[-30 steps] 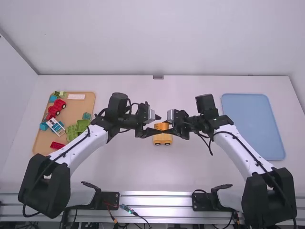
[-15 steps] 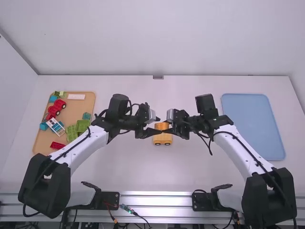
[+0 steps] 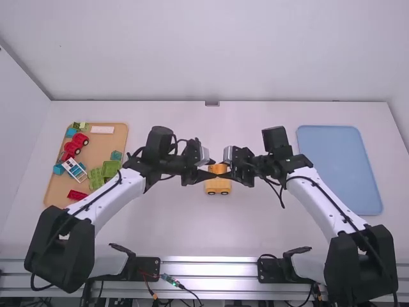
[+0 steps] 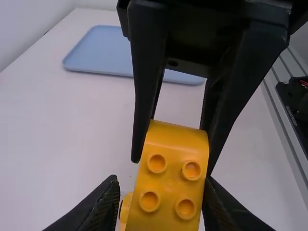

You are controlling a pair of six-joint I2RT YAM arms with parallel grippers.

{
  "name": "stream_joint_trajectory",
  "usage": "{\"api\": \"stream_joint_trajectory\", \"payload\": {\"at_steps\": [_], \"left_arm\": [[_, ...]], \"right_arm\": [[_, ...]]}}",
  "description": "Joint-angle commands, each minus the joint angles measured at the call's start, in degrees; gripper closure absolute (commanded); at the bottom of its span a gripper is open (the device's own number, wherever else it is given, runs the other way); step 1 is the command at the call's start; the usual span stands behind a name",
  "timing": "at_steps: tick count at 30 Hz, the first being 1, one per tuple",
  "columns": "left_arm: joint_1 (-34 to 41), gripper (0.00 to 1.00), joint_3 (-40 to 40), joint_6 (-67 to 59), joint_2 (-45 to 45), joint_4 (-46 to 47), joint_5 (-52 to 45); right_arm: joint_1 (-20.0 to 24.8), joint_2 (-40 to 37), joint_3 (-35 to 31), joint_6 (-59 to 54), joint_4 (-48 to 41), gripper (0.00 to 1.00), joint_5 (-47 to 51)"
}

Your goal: Assemble lego blocks to make yellow taxi

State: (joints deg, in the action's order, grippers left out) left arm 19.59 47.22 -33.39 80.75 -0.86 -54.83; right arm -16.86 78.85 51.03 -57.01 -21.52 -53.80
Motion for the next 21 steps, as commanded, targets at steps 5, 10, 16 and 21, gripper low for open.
{"api": "stream_joint_trajectory", "payload": {"at_steps": [5, 10, 16, 21], "left_arm": [[0.14, 0.59, -0.48, 0.33, -1.36, 0.86, 2.4], [0.14, 0.67, -0.48, -0.08, -1.38, 0.56, 1.84], [-0.15, 0.73, -0.46, -0.08, -1.38, 0.21, 1.77], [-0.13, 0.81, -0.46, -0.08, -1.38, 0.21, 1.73]], "right_arm": [[-0.44, 0.44, -0.48, 0.17, -0.31, 1.0, -1.84], [-0.44, 0.44, -0.48, 0.22, -0.17, 1.0, -1.86], [-0.46, 0.44, -0.48, 0.24, -0.2, 1.0, -1.9], [-0.44, 0.44, -0.48, 0.24, -0.2, 0.85, -2.34]]}}
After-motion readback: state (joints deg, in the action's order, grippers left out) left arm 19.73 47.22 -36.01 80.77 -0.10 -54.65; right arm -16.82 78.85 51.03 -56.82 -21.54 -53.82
